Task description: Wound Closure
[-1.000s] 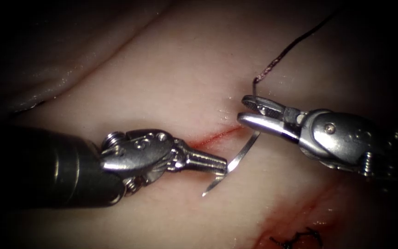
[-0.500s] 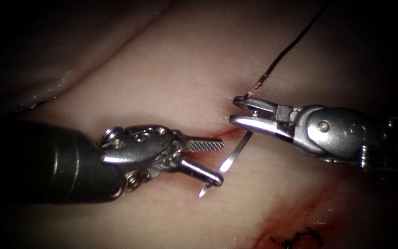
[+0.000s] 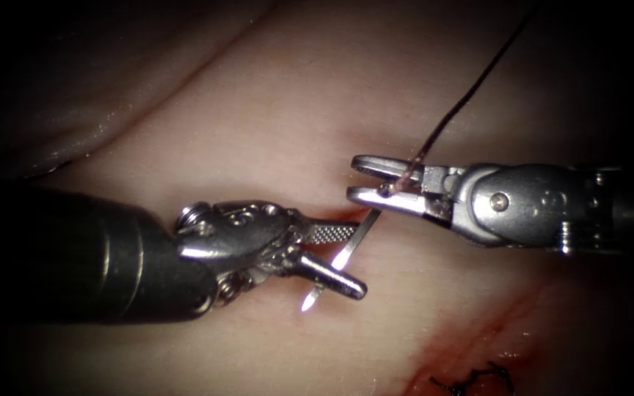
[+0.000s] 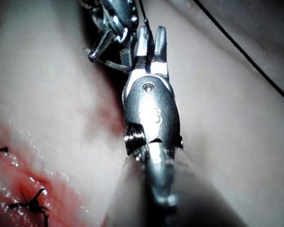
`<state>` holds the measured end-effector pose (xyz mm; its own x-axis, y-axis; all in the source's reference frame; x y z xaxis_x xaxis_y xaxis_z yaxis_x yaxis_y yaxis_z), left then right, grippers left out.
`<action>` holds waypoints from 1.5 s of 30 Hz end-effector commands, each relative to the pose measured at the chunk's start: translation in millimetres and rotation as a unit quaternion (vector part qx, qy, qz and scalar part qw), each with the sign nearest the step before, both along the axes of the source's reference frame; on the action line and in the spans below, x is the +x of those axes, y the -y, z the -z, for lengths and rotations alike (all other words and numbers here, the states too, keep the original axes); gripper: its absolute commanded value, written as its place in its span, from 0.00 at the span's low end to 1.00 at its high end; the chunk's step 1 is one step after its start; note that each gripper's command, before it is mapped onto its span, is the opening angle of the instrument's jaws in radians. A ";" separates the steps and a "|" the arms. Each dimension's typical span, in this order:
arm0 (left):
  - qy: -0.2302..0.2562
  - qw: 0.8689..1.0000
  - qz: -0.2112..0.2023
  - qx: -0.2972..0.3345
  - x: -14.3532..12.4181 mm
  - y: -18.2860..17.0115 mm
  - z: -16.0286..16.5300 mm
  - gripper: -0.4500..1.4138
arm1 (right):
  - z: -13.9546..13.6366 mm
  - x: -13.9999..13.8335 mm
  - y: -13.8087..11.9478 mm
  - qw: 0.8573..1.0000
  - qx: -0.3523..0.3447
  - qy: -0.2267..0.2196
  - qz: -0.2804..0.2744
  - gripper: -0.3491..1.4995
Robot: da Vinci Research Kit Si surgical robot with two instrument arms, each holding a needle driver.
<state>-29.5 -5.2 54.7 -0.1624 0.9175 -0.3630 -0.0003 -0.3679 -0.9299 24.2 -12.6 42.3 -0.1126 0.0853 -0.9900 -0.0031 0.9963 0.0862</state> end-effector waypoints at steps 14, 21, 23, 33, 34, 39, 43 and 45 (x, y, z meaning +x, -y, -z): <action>0.010 1.000 0.002 0.009 0.0 0.2 -0.3 0.51 | -0.5 0.8 0.4 1.000 -0.022 -0.001 0.008 0.00; 0.010 1.000 0.002 0.008 0.0 0.3 -0.3 0.38 | -0.4 0.8 0.6 1.000 -0.026 -0.001 0.014 0.00; 0.011 1.000 0.001 0.008 -0.1 0.4 -0.3 0.28 | -0.3 0.9 0.6 1.000 -0.026 -0.001 0.016 0.00; 0.046 0.999 0.019 0.015 0.8 -0.3 -0.7 0.00 | -0.2 0.8 0.5 1.000 -0.025 -0.002 0.018 0.00; 0.049 0.998 0.023 0.015 0.7 -0.4 -0.7 0.00 | -0.2 0.8 0.5 1.000 -0.025 -0.003 0.018 0.00; 0.047 0.998 0.049 0.015 -0.1 -0.8 -0.8 0.00 | 0.0 1.3 0.6 1.000 -0.007 -0.001 0.014 0.18; 0.033 0.996 0.078 0.014 -0.8 -1.2 -1.1 0.00 | 0.3 2.1 0.8 1.000 0.017 0.005 0.008 0.41; 0.031 0.996 0.088 0.014 -0.9 -1.3 -1.1 0.00 | 0.4 2.4 0.8 1.000 0.018 0.013 0.000 0.44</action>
<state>-29.9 -3.5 55.3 0.0327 0.9391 -0.3420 -0.0113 -0.3419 -0.9397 25.8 -13.0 41.5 -0.0815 0.1216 -0.9892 -0.0121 0.9923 0.1230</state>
